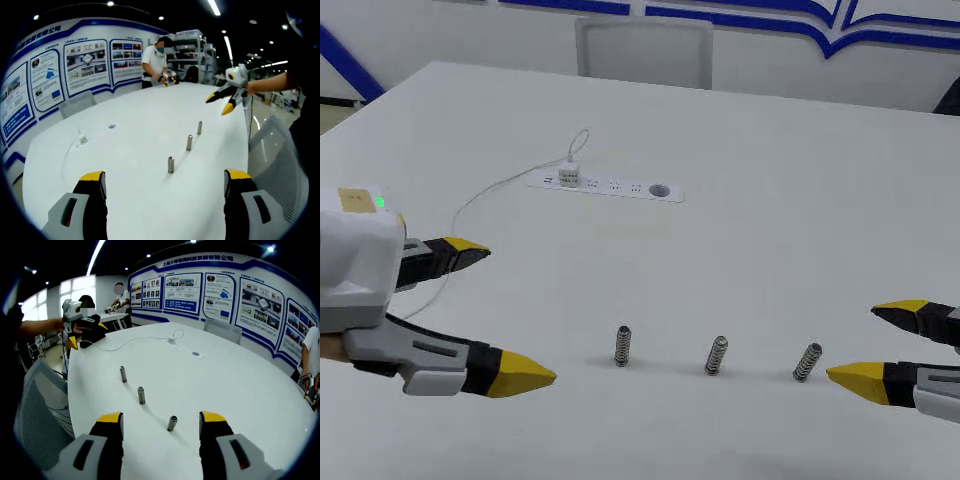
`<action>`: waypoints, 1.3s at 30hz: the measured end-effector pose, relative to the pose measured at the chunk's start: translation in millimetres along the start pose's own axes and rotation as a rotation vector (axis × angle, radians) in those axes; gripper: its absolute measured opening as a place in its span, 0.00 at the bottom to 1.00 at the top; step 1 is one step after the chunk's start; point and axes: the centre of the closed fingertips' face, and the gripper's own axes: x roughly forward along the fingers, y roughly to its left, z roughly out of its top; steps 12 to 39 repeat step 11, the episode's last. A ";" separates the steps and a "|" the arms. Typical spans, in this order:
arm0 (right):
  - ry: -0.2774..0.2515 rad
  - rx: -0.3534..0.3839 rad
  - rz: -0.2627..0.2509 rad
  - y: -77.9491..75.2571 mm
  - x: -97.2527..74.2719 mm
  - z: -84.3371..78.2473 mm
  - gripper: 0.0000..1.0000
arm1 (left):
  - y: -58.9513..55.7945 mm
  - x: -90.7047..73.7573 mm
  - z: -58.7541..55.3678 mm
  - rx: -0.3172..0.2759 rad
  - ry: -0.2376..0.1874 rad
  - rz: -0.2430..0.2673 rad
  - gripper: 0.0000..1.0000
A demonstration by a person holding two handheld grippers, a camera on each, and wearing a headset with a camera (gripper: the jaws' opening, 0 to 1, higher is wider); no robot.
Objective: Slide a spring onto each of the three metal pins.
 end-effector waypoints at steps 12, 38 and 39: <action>0.037 -0.072 0.099 16.6 -24.1 -3.0 0.84 | 1.8 -9.8 9.2 0.010 0.001 0.003 1.00; 0.037 -0.072 0.099 16.6 -24.1 -3.0 0.84 | 1.8 -9.8 9.2 0.010 0.001 0.003 1.00; 0.037 -0.072 0.099 16.6 -24.1 -3.0 0.84 | 1.8 -9.8 9.2 0.010 0.001 0.003 1.00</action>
